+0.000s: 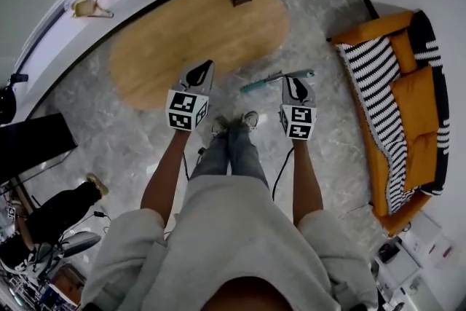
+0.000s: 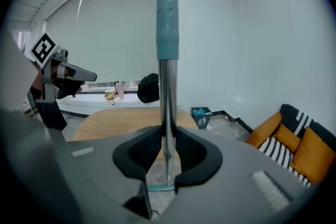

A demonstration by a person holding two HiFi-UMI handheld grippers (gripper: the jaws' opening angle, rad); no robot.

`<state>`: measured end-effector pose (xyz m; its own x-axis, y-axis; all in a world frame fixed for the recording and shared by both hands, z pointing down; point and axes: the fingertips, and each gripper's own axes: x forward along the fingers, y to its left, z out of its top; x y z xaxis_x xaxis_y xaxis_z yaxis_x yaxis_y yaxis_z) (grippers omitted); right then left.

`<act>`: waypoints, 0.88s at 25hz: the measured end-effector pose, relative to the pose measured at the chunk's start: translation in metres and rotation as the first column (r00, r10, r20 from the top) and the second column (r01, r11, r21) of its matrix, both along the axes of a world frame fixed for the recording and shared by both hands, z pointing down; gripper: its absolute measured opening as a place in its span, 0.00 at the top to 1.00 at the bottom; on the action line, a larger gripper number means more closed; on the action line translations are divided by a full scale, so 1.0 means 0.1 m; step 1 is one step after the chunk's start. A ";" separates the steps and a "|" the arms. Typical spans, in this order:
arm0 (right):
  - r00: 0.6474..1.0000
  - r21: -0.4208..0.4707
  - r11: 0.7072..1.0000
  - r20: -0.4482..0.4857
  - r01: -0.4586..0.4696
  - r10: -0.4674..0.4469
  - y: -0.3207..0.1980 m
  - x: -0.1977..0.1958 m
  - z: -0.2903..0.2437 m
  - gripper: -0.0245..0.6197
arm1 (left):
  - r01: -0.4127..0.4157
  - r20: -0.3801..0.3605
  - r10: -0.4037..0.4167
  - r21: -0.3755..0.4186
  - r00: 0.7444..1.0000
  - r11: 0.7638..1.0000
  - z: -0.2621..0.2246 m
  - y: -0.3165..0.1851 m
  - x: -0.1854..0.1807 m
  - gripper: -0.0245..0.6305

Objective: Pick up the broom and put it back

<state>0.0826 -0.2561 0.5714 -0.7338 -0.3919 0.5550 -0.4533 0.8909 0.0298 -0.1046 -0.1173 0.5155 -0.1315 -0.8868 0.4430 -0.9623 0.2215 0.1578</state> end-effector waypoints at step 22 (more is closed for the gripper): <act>0.982 -0.157 0.983 -0.149 0.092 -0.116 0.31 0.02 1.74 0.84 | 0.044 -0.103 -0.057 -0.126 0.993 0.991 1.34 0.42 0.02 0.97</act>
